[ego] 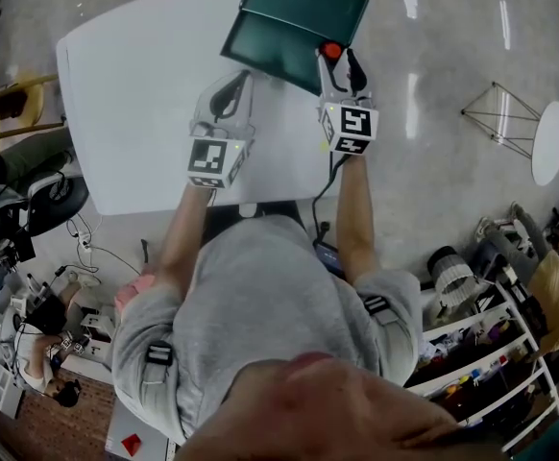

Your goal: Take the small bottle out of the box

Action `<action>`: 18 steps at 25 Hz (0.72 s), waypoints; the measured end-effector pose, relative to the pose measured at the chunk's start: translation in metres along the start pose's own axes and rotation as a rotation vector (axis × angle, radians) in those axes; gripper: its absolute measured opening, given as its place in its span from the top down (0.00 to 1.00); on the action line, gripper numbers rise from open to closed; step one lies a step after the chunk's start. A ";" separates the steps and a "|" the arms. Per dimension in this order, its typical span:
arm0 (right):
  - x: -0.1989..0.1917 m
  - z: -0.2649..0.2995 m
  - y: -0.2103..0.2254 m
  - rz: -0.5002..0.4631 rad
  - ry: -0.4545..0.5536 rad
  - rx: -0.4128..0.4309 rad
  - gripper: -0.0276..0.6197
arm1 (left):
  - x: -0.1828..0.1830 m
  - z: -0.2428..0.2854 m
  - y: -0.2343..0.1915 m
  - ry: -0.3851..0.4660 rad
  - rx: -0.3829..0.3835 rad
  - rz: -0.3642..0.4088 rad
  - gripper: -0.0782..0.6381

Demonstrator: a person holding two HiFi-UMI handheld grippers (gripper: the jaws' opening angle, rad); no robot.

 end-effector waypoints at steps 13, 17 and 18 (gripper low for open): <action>-0.010 0.022 -0.004 -0.037 -0.047 -0.025 0.75 | -0.005 0.000 -0.016 0.003 0.030 -0.011 0.88; -0.006 0.016 -0.003 -0.033 -0.036 -0.018 0.76 | 0.001 -0.005 -0.011 0.011 0.032 -0.010 0.88; -0.005 0.015 -0.003 -0.034 -0.036 -0.018 0.76 | 0.003 -0.006 -0.010 0.014 0.033 -0.008 0.88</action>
Point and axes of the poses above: the fingertips, and each gripper's own axes: z forward along the fingers, y to its right, x out of its top, the point moved 6 cm from there along -z, backward along the fingers, and after that the axes turned 2 degrees about y, right-handed, at the moved point
